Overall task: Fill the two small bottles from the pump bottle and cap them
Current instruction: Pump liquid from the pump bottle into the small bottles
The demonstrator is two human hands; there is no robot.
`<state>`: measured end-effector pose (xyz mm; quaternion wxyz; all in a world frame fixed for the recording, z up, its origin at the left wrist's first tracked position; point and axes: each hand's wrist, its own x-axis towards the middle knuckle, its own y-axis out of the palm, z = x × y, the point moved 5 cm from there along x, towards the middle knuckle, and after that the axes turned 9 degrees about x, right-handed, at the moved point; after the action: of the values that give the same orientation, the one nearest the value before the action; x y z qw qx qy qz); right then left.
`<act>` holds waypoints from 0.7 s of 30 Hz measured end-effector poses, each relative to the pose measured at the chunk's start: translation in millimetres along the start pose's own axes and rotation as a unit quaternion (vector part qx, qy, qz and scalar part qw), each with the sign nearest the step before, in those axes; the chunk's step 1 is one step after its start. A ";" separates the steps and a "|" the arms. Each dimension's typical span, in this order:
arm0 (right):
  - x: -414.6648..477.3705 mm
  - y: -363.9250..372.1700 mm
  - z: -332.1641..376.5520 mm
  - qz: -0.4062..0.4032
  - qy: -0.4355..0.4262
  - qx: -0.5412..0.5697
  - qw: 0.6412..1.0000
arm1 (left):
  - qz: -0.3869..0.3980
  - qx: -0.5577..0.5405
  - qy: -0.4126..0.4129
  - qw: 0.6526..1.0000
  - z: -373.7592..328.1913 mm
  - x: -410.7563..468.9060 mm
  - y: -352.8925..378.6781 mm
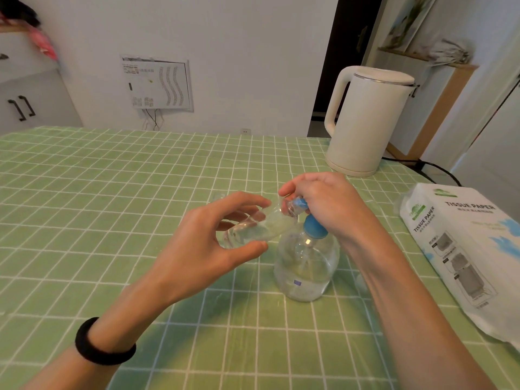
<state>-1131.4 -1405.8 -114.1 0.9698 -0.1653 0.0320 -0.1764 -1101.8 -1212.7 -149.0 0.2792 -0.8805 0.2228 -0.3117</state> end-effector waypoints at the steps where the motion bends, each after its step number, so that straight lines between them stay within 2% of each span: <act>1: 0.5 0.8 -1.9 0.003 0.007 0.007 1.000 | 0.000 0.001 -0.002 1.000 1.0 0.1 0.7; 6: -3.1 4.3 -7.8 0.024 0.027 0.015 0.999 | 0.001 0.014 -0.006 1.000 1.1 -1.9 0.6; 16: -3.5 0.8 0.8 -0.013 -0.004 -0.001 1.000 | -0.002 0.003 -0.002 1.000 -0.9 -1.0 0.3; 21: -4.0 2.8 -4.4 0.008 0.025 0.018 0.999 | 0.001 0.007 -0.003 1.000 0.8 -0.5 0.9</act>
<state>-1134.7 -1403.3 -119.2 0.9729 -0.1434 0.0544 -0.1731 -1101.8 -1212.8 -150.3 0.2865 -0.8793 0.2202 -0.3103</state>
